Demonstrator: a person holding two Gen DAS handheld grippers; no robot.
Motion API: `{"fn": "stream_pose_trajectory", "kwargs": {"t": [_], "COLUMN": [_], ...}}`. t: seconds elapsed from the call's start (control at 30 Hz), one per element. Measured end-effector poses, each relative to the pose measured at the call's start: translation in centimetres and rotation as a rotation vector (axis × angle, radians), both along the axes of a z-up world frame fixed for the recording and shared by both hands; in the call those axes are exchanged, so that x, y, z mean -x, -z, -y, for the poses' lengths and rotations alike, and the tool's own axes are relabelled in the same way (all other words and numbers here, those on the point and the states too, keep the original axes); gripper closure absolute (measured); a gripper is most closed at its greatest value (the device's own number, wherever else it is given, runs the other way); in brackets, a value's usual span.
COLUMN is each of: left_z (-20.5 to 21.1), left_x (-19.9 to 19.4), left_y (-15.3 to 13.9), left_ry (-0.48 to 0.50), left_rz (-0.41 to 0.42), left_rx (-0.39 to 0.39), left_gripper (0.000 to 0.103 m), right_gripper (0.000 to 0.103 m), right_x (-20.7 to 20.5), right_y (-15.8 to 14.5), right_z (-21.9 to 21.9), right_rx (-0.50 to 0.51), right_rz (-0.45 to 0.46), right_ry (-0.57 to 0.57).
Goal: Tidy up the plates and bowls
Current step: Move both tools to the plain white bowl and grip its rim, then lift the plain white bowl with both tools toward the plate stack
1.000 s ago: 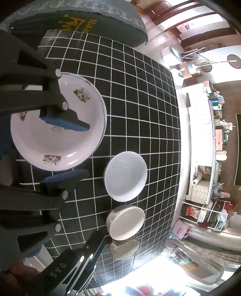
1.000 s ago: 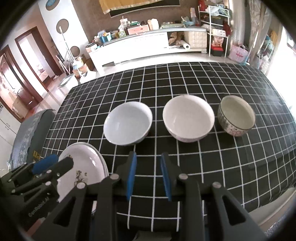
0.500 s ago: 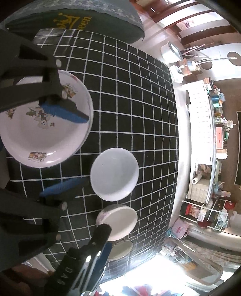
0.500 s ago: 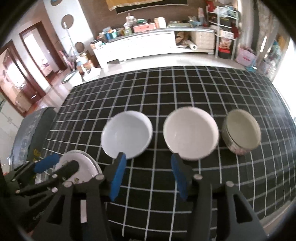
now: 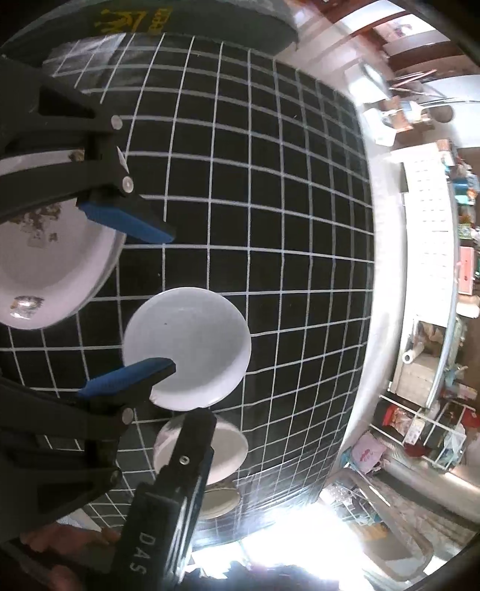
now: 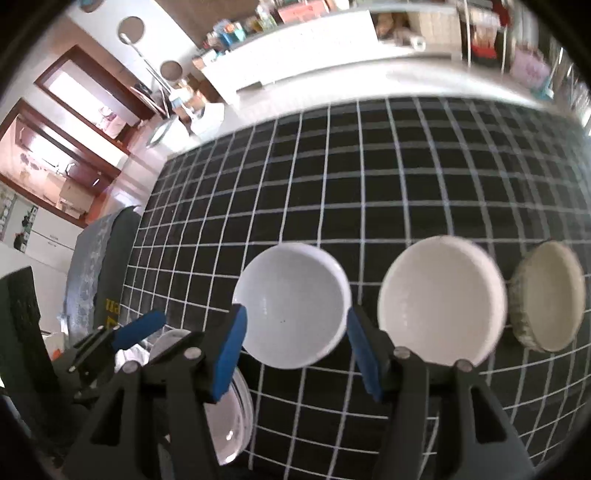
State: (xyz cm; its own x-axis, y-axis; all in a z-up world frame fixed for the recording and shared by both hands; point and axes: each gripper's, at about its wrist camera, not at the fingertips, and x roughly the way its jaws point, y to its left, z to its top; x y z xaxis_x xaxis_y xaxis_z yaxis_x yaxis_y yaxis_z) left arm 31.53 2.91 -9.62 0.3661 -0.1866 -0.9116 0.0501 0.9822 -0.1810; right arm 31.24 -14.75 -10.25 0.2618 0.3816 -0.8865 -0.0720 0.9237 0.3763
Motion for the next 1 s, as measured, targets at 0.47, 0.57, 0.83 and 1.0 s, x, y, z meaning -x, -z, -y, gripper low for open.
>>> {"fn": "stream_pose_trajectory", "kwargs": {"t": [0.47,0.57,0.83,1.0], "left_z": [-0.5,0.0,0.4,0.1], "left_x": [-2.8,-2.6,-2.4,-2.6], "left_y": [4.5,5.1,5.3,5.3], "left_ry": [-0.023,-0.011,0.005,-0.001], "left_rz": [-0.063,-0.065,-0.057,-0.063], "left_rx": [0.040,0.028,0.003,0.010], "left_gripper": [0.077,0.085,0.087,0.087], "right_gripper": [0.074,0.087,0.095,0.094], "right_x": [-1.0,-0.9,-0.3,-0.9], "right_y": [3.8,4.3,3.5,2.3], "right_z": [0.4,0.6,1.7,1.5], "right_rx": [0.023,0.038,0.061,0.132], "right_rz": [-0.047,-0.050,-0.006,0.023], "right_ry": [0.010,0.017,0.037,0.002]}}
